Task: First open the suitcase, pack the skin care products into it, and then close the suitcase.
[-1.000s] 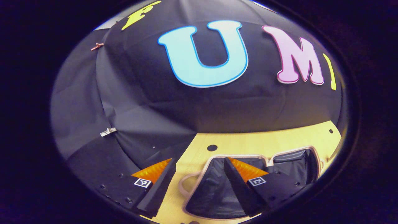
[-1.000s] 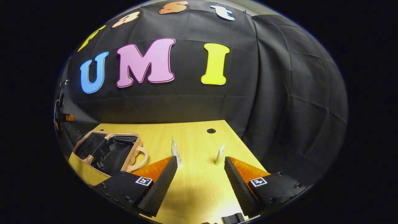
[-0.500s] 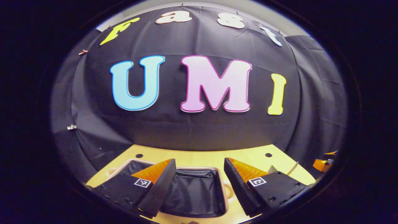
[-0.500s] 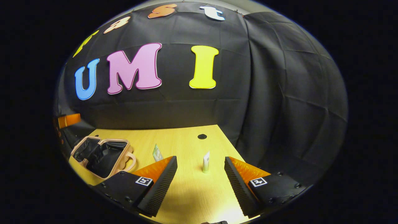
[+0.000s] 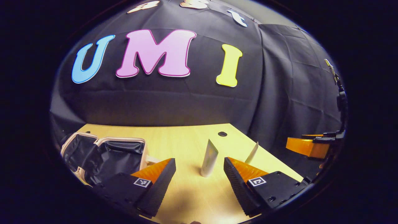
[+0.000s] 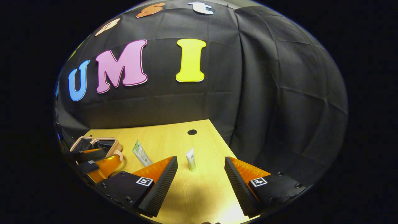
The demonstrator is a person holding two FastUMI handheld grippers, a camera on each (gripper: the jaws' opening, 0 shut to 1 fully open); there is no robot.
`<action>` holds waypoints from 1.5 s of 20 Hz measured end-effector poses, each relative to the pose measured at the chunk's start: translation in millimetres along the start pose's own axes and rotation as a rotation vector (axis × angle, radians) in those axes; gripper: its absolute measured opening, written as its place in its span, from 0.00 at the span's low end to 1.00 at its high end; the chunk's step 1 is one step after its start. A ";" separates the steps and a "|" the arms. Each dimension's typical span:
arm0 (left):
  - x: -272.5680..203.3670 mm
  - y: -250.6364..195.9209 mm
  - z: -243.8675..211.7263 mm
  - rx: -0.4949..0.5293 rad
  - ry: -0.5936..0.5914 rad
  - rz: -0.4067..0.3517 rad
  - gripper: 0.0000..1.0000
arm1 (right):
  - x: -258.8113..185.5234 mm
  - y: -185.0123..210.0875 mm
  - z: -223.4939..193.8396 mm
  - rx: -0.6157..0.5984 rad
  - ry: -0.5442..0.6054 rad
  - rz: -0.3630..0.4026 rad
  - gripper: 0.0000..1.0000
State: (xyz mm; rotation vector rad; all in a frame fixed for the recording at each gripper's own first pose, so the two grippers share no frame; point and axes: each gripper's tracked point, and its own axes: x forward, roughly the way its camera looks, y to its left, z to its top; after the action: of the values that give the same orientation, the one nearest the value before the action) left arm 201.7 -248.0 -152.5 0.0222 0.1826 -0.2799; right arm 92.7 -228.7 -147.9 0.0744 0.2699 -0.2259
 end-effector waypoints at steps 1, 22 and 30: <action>10.3 -5.9 -3.8 -0.001 0.018 -0.015 0.98 | 6.5 -0.2 -5.6 -0.001 0.006 0.002 0.97; 119.9 -10.0 -60.6 0.021 0.202 0.032 0.53 | 165.6 29.8 -86.0 0.063 0.154 -0.019 0.96; 110.8 3.1 -62.6 -0.010 0.208 0.032 0.48 | 195.5 19.9 -106.2 0.018 0.175 -0.073 0.66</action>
State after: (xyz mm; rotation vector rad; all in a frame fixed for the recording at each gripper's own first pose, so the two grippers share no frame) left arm 296.2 -272.3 -234.2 0.0440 0.3898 -0.2441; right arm 253.7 -239.7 -302.5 0.1020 0.4455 -0.2949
